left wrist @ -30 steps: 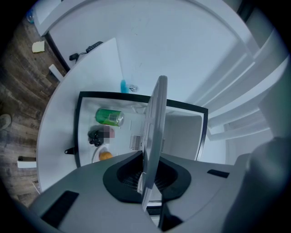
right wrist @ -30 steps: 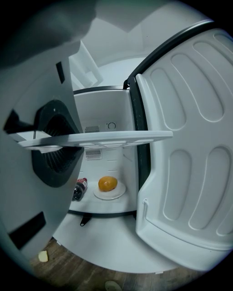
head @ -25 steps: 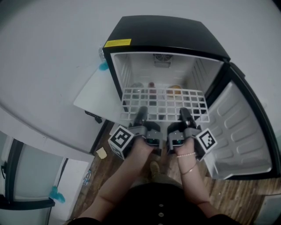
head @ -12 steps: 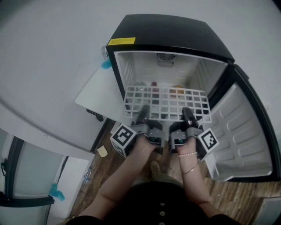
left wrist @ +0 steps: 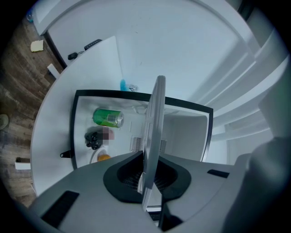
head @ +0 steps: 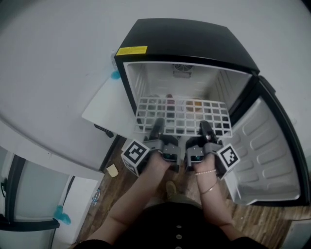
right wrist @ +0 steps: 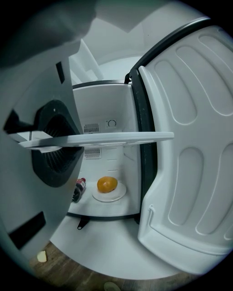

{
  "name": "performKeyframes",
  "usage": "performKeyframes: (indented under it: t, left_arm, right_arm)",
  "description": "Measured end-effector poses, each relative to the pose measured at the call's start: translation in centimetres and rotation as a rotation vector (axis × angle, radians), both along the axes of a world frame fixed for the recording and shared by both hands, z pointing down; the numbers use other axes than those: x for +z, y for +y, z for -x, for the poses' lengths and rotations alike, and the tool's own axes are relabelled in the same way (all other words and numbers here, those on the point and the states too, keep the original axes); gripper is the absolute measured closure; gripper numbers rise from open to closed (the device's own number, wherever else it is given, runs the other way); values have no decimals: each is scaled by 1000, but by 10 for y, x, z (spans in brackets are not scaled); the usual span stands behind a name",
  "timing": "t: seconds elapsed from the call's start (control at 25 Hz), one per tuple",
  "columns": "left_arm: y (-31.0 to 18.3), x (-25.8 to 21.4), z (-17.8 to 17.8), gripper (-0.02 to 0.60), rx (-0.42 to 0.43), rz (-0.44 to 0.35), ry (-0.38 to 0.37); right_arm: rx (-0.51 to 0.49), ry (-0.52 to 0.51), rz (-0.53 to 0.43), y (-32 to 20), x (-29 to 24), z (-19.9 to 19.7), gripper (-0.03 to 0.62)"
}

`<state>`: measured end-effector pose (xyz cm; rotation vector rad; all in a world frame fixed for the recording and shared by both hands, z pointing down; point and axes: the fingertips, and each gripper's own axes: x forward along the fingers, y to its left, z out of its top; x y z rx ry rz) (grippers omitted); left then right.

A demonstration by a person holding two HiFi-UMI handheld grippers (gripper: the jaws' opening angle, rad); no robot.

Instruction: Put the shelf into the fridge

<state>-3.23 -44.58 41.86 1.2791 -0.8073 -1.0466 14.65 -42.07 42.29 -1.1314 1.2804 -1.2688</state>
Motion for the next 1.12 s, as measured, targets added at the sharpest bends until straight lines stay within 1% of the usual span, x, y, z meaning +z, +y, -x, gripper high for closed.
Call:
performKeyframes:
  t: [0.52, 0.92, 1.12]
  left_arm:
    - [-19, 2, -2, 552, -10, 0, -17]
    - [-37, 1, -4, 552, -16, -11, -16]
    - [-26, 3, -3, 552, -18, -27, -18]
  right_arm:
    - [-15, 26, 18, -21, 2, -3, 560]
    - [-21, 30, 1, -38, 1, -4, 560]
    - [-20, 35, -8, -27, 4, -4, 560]
